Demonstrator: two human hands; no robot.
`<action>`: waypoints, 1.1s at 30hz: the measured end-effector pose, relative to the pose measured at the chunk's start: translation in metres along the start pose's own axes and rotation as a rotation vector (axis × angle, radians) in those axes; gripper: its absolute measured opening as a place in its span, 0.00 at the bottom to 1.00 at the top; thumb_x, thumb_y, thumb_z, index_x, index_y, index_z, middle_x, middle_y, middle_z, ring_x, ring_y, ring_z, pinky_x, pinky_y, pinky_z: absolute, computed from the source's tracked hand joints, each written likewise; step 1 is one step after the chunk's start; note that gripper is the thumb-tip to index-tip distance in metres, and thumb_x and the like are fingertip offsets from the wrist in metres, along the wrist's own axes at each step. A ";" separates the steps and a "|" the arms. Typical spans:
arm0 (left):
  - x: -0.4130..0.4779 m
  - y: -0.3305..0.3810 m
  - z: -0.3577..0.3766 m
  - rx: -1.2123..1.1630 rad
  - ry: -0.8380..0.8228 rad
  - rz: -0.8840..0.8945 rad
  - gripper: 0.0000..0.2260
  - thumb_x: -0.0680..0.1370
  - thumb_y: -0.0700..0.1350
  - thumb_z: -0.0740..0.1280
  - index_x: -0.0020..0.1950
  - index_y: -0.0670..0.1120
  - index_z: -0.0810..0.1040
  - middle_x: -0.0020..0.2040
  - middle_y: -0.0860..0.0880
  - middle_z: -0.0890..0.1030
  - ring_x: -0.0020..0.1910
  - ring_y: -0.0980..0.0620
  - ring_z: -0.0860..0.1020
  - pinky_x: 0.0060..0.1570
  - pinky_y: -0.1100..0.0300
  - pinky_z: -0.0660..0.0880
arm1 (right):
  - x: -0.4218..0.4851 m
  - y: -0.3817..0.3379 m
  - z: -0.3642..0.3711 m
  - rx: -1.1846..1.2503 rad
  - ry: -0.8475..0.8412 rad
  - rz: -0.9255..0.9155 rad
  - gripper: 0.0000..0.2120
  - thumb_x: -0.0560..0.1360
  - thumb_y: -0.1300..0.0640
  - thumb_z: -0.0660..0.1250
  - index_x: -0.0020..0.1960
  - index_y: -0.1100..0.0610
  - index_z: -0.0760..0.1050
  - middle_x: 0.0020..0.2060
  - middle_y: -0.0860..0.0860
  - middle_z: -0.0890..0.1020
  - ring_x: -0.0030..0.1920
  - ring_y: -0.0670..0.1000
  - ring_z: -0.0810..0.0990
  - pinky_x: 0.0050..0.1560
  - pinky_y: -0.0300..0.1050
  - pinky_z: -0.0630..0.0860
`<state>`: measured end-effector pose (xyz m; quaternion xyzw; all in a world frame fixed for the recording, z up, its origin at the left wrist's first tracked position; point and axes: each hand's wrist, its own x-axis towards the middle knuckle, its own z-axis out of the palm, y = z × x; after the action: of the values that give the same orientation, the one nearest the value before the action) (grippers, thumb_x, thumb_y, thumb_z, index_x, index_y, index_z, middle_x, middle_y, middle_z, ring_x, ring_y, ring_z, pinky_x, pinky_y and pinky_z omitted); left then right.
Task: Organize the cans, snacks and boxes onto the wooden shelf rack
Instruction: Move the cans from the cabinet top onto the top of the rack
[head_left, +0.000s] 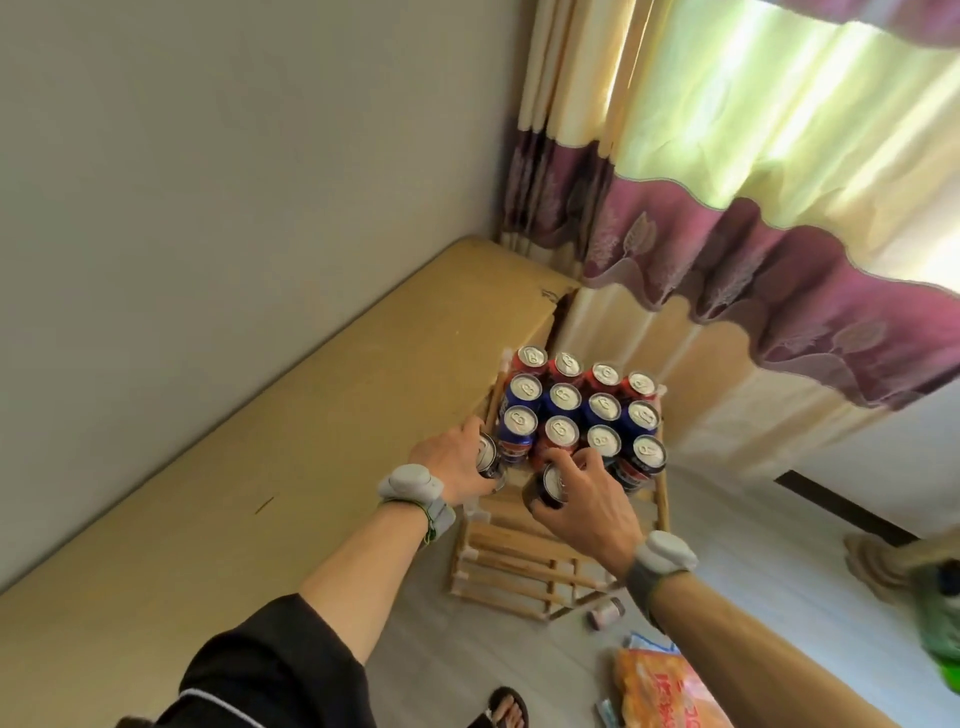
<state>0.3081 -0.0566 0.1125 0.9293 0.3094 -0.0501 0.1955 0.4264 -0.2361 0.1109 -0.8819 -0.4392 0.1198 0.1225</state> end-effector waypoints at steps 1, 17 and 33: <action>0.001 0.002 0.004 -0.009 -0.006 -0.004 0.32 0.70 0.65 0.70 0.66 0.50 0.65 0.58 0.49 0.79 0.51 0.44 0.80 0.45 0.52 0.79 | 0.000 0.003 0.001 -0.009 -0.002 0.002 0.31 0.72 0.38 0.69 0.70 0.45 0.64 0.58 0.52 0.70 0.49 0.52 0.78 0.48 0.45 0.80; 0.028 0.027 0.070 -0.043 -0.022 -0.146 0.30 0.72 0.61 0.71 0.65 0.48 0.64 0.61 0.47 0.76 0.51 0.41 0.80 0.43 0.52 0.76 | 0.027 0.037 0.051 0.153 0.034 0.129 0.30 0.70 0.45 0.75 0.61 0.52 0.62 0.53 0.51 0.73 0.48 0.54 0.78 0.47 0.48 0.79; 0.038 0.020 0.069 -0.145 -0.105 -0.110 0.34 0.71 0.59 0.73 0.70 0.50 0.62 0.64 0.45 0.74 0.56 0.38 0.79 0.50 0.50 0.76 | 0.036 0.030 0.052 0.147 0.015 0.132 0.34 0.73 0.44 0.73 0.70 0.53 0.61 0.61 0.54 0.74 0.59 0.58 0.77 0.57 0.51 0.78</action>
<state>0.3524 -0.0773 0.0477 0.8904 0.3519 -0.0868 0.2753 0.4528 -0.2188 0.0483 -0.8984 -0.3690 0.1532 0.1821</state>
